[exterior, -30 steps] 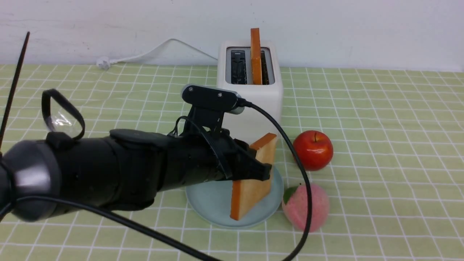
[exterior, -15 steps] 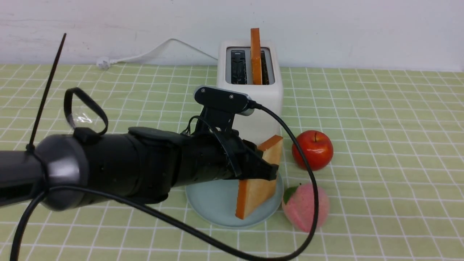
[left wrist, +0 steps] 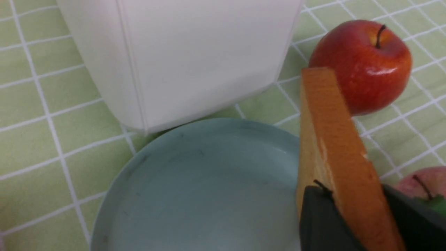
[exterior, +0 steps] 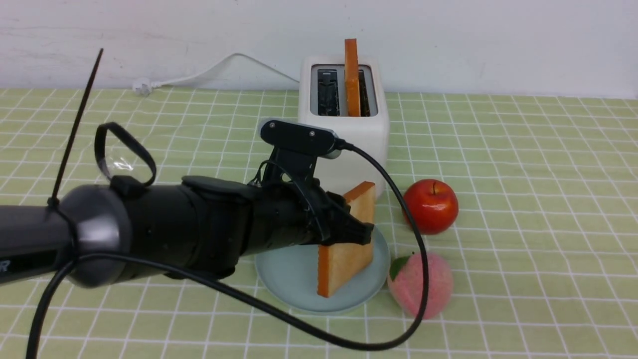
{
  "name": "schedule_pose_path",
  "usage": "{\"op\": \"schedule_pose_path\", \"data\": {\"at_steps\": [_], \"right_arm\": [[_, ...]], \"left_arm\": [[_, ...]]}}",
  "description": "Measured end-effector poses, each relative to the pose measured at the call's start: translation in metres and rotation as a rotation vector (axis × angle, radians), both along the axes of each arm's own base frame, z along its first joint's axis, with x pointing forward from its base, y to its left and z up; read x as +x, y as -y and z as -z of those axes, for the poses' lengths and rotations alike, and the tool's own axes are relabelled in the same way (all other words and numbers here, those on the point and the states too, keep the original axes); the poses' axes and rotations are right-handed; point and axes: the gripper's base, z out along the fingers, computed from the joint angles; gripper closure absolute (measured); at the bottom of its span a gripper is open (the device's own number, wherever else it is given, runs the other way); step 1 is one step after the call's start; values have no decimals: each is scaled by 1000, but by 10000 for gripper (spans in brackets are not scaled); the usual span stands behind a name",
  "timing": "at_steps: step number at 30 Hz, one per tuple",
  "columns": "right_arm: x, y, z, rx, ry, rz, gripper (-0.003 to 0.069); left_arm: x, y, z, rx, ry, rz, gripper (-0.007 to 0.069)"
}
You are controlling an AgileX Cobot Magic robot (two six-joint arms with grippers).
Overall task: Take toasted bread from bread machine on green coffee tablecloth place on plate.
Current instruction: 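Place the slice of bread on the plate with the left gripper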
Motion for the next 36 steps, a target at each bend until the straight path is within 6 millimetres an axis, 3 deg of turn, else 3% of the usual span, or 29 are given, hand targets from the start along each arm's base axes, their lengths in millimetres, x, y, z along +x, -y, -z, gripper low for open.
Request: {"op": "schedule_pose_path", "data": {"at_steps": [5, 17, 26, 32, 36], "right_arm": [[0, -1, 0, 1, 5, -10, 656], [-1, -2, -1, 15, 5, -23, 656], [-2, -2, -1, 16, 3, -27, 657], [-2, -2, -1, 17, 3, -27, 657], [-2, -2, -1, 16, 1, -29, 657]], "left_arm": [[3, -5, 2, 36, 8, -55, 330], [4, -9, 2, 60, 18, -87, 249], [5, -11, 2, 89, 34, -102, 18], [6, -13, 1, 109, 47, -108, 58], [8, -15, 0, 167, 94, -96, 201]]}}
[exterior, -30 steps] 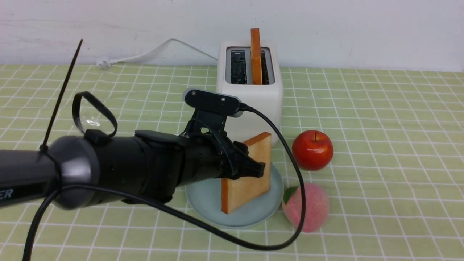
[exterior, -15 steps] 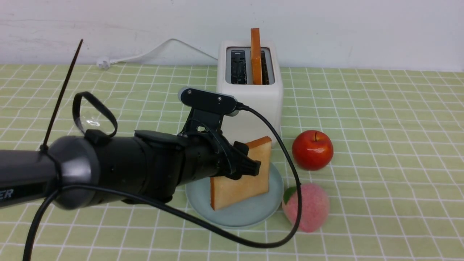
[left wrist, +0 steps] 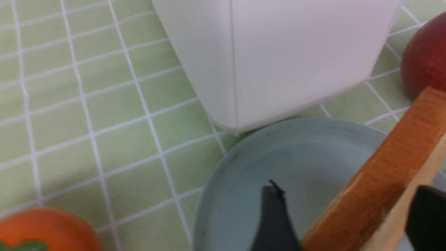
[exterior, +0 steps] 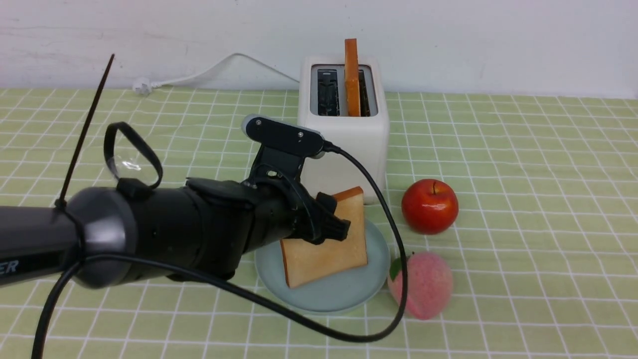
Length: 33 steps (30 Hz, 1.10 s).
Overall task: Take toasted bread from bread machine on green coffee tablecloth place on plate.
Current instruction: 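Place the slice of bread on the plate with the left gripper, then grasp the toast slice in the toaster and pull it up out of the slot with the right gripper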
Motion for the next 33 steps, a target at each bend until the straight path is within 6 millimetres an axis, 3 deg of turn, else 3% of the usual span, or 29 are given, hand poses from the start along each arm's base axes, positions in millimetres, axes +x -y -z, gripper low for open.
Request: {"op": "schedule_pose_path", "data": {"at_steps": [1, 5, 7, 9, 11, 16, 20, 24, 25, 27, 33], "right_arm": [[0, 0, 0, 0, -1, -1, 657], [-1, 0, 0, -5, -3, -7, 657], [-1, 0, 1, -6, -4, -9, 657], [-1, 0, 1, -7, -8, -12, 657], [-1, 0, 1, -8, -7, -12, 657], [-1, -1, 1, -21, 4, -20, 657], [-1, -1, 1, -21, 4, -20, 657], [1, 0, 2, -9, -23, -9, 657], [4, 0, 3, -8, -45, -6, 659], [12, 0, 5, -9, -81, -1, 659], [49, -2, 11, 13, -222, 5, 659]], "left_arm": [[0, 0, 0, 4, 3, 1, 209], [3, -3, -4, 93, 71, 16, 417], [4, -4, -4, 107, 83, 21, 462], [4, -3, -5, 124, 97, 34, 573], [4, -3, -5, 117, 91, 39, 624], [0, 1, -1, 19, 17, 29, 638], [-5, 1, -10, -77, -18, 5, 638], [-26, -13, -41, -151, 30, 9, 638], [-42, -23, -58, -195, 62, 33, 638], [-62, -34, -72, -241, 91, 70, 638], [-131, -72, -100, -386, 196, 208, 638]]}}
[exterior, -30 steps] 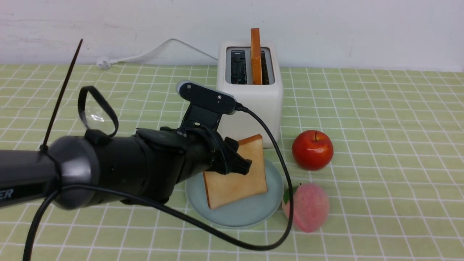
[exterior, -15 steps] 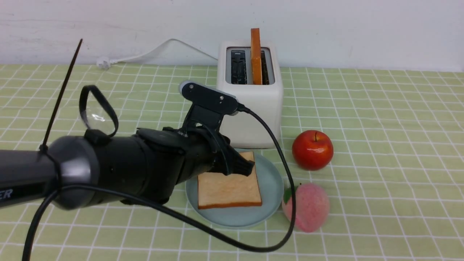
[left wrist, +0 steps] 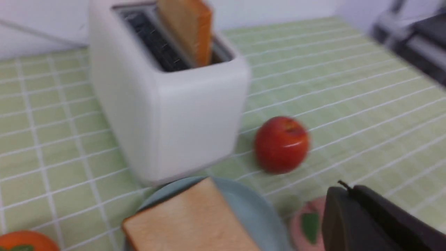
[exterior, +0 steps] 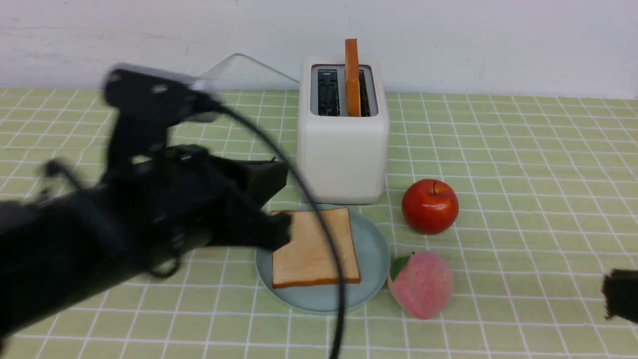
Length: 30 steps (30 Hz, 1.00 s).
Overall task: Take toasted bread from bread machine on green coffee tablecloth place on plate.
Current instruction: 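Grasp the toast slice in the toaster and pull it up out of the slot with the right gripper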
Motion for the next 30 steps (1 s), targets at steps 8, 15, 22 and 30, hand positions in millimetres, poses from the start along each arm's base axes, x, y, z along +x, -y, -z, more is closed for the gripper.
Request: {"op": "schedule_pose_path", "data": {"at_steps": [8, 15, 22, 30], "right_arm": [[77, -7, -14, 37, -93, -2, 659], [149, -60, -15, -55, -36, -67, 659], [232, -103, 5, -153, 85, 26, 595], [313, -126, 31, -114, 157, 156, 230]], "left_arm": [[-77, -61, -1, -142, 191, -8, 638], [-107, -85, 34, -180, 240, -12, 638], [-106, -92, 43, -163, 235, -77, 638], [-103, -96, 45, -153, 227, -134, 638]]}}
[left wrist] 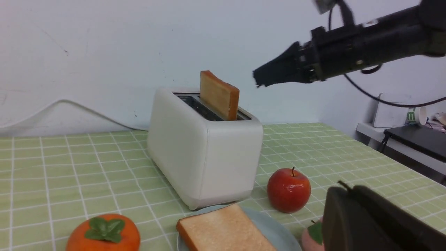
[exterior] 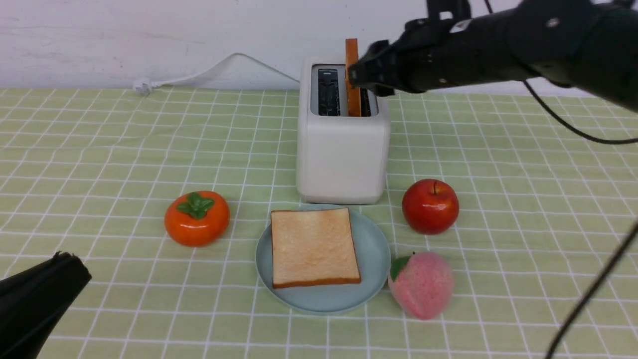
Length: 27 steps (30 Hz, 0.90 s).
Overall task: Take toasted bread from bread machine on green coffee tablecloth place on plate.
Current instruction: 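Grasp the toast slice in the toaster and pull it up out of the slot with the right gripper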
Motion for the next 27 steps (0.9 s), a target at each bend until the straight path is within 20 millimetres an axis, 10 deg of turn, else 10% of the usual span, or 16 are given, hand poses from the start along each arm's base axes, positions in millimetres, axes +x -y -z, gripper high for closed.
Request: {"op": "schedule_pose_path", "data": {"at_steps": [8, 21, 27], "right_arm": [[41, -8, 34, -60, 80, 65, 90], [53, -8, 56, -151, 121, 71, 521], [53, -8, 55, -147, 127, 75, 543]], "left_arm": [[0, 0, 0, -1, -1, 0, 638], [0, 0, 0, -1, -1, 0, 638], [0, 0, 0, -1, -1, 0, 637]]}}
